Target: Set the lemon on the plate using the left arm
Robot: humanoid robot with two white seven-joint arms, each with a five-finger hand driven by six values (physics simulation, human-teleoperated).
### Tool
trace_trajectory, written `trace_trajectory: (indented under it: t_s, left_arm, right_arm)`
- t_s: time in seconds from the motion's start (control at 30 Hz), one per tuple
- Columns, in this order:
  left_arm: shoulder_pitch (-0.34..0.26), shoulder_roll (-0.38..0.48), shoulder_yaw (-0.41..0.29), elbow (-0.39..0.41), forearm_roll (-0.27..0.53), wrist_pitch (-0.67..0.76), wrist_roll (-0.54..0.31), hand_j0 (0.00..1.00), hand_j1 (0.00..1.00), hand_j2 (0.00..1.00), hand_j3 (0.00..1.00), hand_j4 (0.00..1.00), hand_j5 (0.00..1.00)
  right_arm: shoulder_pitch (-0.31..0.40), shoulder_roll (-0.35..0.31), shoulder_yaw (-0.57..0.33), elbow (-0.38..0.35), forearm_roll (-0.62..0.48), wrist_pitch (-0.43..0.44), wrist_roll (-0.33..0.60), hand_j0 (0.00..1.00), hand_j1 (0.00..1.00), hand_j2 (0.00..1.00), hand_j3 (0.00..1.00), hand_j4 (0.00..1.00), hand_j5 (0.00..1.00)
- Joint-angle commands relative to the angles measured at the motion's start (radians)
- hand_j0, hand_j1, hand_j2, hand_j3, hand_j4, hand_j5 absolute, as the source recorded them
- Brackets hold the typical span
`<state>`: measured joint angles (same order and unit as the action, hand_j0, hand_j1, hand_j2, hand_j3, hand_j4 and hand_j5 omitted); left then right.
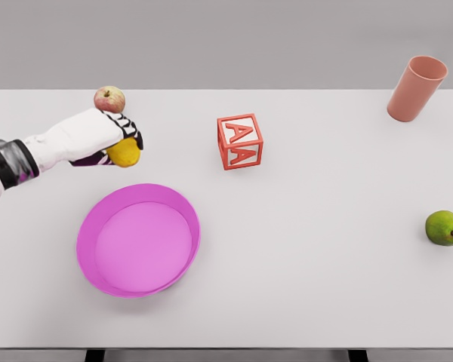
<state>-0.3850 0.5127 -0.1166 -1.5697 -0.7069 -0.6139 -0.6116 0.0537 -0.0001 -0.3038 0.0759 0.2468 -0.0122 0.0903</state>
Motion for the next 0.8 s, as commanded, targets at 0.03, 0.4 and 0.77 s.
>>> trace_trajectory:
  t_s: [0.03,0.4,0.77]
  left_arm:
    - [0.014,0.000,0.008,-0.029,0.006,0.003,0.001,0.45,0.45,0.45,0.45,0.45,0.45]
    - [0.103,-0.003,0.052,-0.122,0.006,0.003,0.001,0.45,0.45,0.45,0.45,0.45,0.45]
    - [0.195,-0.010,0.072,-0.222,0.015,0.003,0.001,0.47,0.47,0.47,0.47,0.47,0.47]
  right_arm:
    - [0.000,0.000,0.000,0.001,0.000,0.000,0.000,1.00,1.00,1.00,1.00,1.00,1.00]
    - [0.000,0.000,0.000,0.001,0.000,0.000,0.000,1.00,1.00,1.00,1.00,1.00,1.00]
    - [0.000,0.000,0.000,0.001,0.000,0.000,0.000,1.00,1.00,1.00,1.00,1.00,1.00]
